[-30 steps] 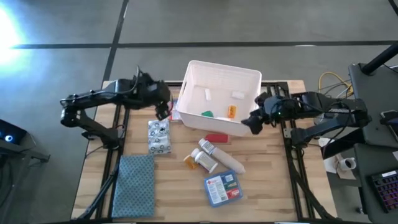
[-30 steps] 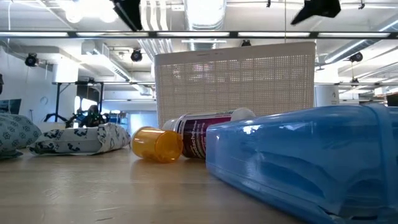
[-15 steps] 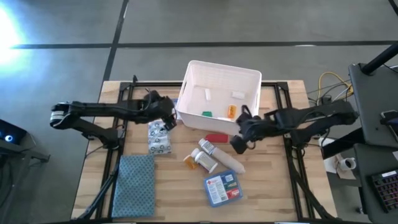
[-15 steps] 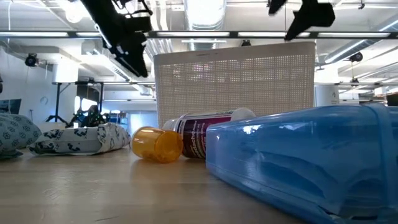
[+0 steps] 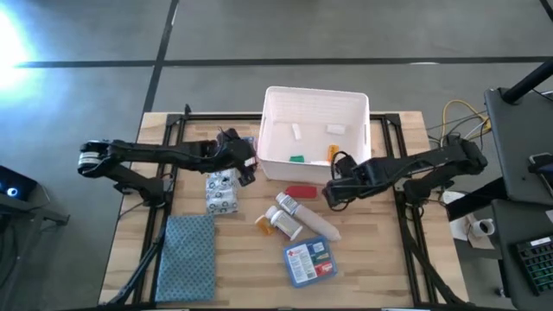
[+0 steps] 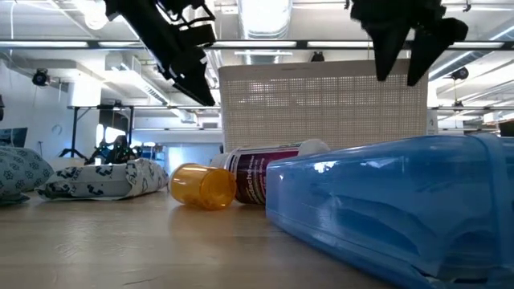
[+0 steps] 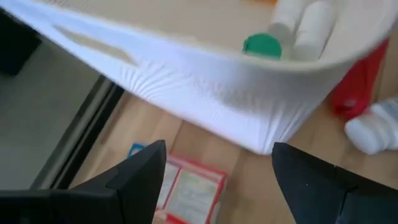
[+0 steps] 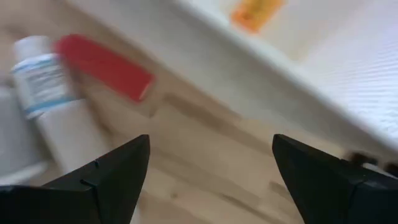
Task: Pick & place medical supplies in basket/bin
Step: Put the white bandage into the bin, then put the orange medicine bottle into the bin
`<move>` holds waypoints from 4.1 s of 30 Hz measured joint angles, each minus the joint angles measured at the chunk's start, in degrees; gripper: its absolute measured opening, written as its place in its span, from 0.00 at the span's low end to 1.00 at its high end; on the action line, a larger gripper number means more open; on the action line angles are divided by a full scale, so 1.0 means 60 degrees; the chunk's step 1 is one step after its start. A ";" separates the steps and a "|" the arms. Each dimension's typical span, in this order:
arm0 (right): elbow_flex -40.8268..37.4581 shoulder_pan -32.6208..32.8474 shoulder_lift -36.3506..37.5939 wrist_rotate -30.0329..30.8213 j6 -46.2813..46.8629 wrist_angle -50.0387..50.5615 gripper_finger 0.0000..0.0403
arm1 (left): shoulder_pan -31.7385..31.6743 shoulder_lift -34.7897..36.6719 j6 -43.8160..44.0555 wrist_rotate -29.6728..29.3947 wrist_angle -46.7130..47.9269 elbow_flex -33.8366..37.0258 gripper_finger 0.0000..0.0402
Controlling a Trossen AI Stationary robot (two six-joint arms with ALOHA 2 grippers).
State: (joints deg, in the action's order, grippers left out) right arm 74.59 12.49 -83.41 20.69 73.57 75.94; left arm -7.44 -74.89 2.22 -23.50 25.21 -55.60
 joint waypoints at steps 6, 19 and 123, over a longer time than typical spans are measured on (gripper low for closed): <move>0.0004 0.1101 0.0723 -0.0736 -0.1452 -0.1661 0.82 | 0.0151 0.0483 0.0604 -0.0201 0.2629 -0.0637 0.68; -0.0117 0.3734 -0.0545 -0.1774 0.0819 -0.1816 0.82 | 0.2615 0.2363 0.4080 -0.0074 0.3748 -0.0291 0.68; 0.1494 -0.3067 0.0400 0.1536 -0.5771 -0.3393 0.77 | 0.7879 -0.0635 -0.0829 0.2369 0.0737 0.1739 0.67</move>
State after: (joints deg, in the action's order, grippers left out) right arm 83.55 -5.91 -81.01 29.91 38.94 55.58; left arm 39.83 -78.70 -2.76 -9.29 29.63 -45.16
